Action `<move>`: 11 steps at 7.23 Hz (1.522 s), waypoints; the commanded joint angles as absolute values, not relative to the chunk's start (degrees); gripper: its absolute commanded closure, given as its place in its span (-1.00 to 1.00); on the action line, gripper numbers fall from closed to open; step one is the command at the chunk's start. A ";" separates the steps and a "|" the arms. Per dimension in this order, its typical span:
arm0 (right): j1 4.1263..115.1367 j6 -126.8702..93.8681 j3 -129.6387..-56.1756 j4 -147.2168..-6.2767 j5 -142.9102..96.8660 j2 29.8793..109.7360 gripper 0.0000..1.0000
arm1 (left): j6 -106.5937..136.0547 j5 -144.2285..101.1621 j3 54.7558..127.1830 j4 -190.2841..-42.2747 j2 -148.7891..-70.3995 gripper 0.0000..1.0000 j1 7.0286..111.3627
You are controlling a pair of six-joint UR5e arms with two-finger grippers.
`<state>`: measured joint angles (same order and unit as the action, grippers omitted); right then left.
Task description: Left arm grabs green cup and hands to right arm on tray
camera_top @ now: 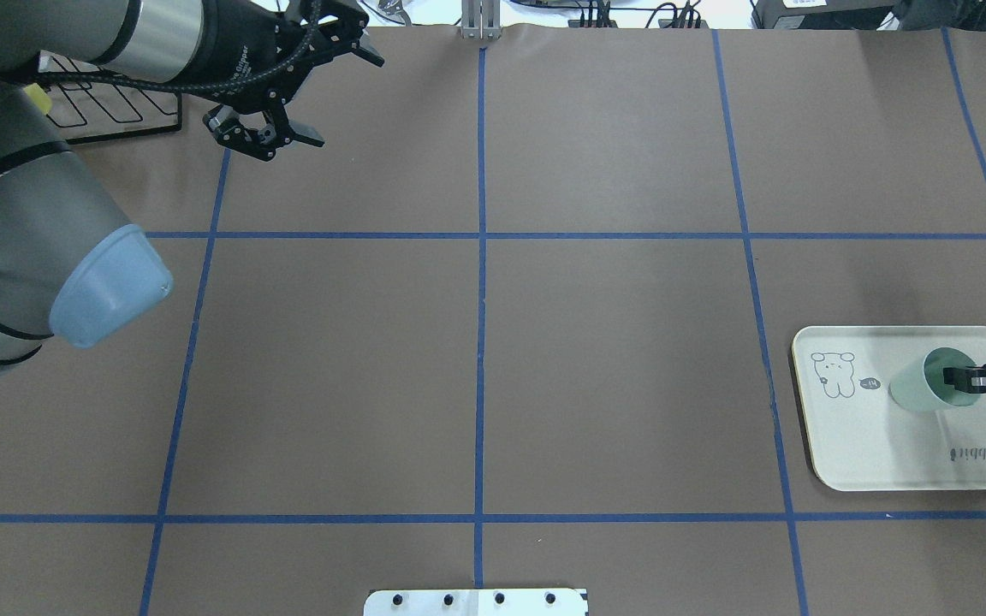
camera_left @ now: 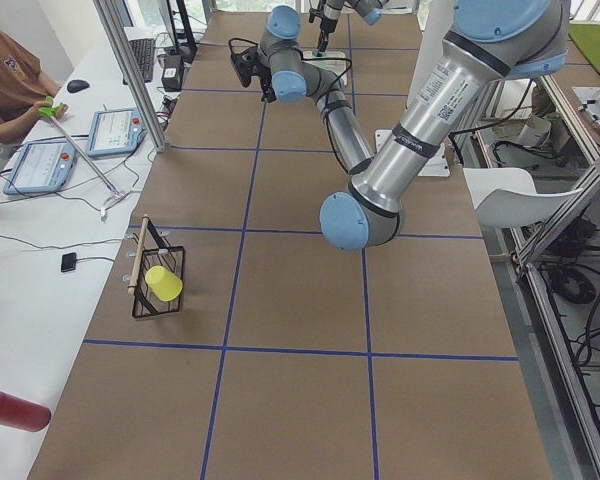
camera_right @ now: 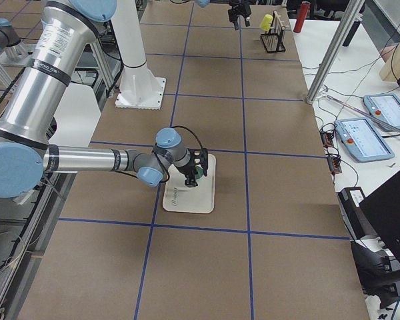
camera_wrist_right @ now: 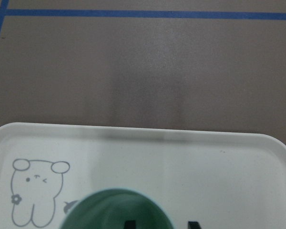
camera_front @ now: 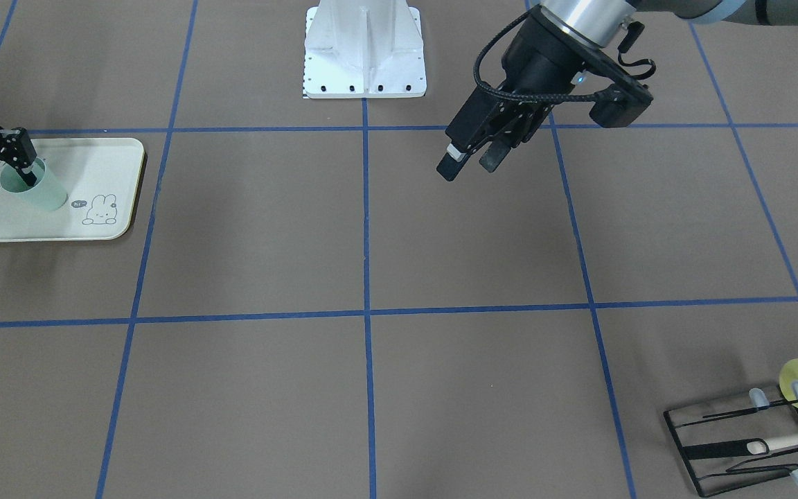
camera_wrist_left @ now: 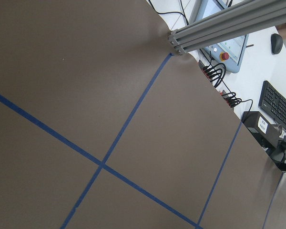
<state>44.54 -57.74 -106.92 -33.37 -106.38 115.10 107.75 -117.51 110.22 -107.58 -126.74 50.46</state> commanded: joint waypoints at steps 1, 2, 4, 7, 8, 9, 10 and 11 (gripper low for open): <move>47.00 -57.66 -110.63 -33.13 -106.61 116.62 -1.00 | 107.75 -117.51 110.30 -107.58 -126.74 -1.00 50.54; 50.07 -57.57 -112.39 -32.79 -107.83 118.11 -1.00 | 107.75 -117.51 110.22 -107.58 -126.74 -1.00 50.54; 64.25 -54.25 -111.80 -31.38 -120.58 117.26 -1.00 | 101.49 -117.77 109.69 -106.80 -125.34 -1.00 51.58; 77.41 -33.91 -111.09 -50.73 -128.85 107.43 -1.00 | 70.68 -118.04 111.96 -99.94 -111.86 -1.00 55.52; 80.13 -26.88 -111.27 -58.72 -128.85 103.92 -1.00 | 60.22 -118.04 113.80 -99.93 -104.84 -1.00 57.11; 83.46 -19.41 -111.62 -67.15 -129.02 100.15 -1.00 | 46.20 -118.21 113.99 -99.93 -98.24 -1.00 61.13; 85.15 -14.29 -112.23 -74.37 -129.28 97.24 -1.00 | 31.70 -118.21 113.65 -99.84 -92.78 -1.00 65.26; 84.90 -11.89 -112.15 -76.97 -129.29 97.21 -1.00 | 19.63 -118.47 113.21 -98.28 -88.98 -1.00 70.61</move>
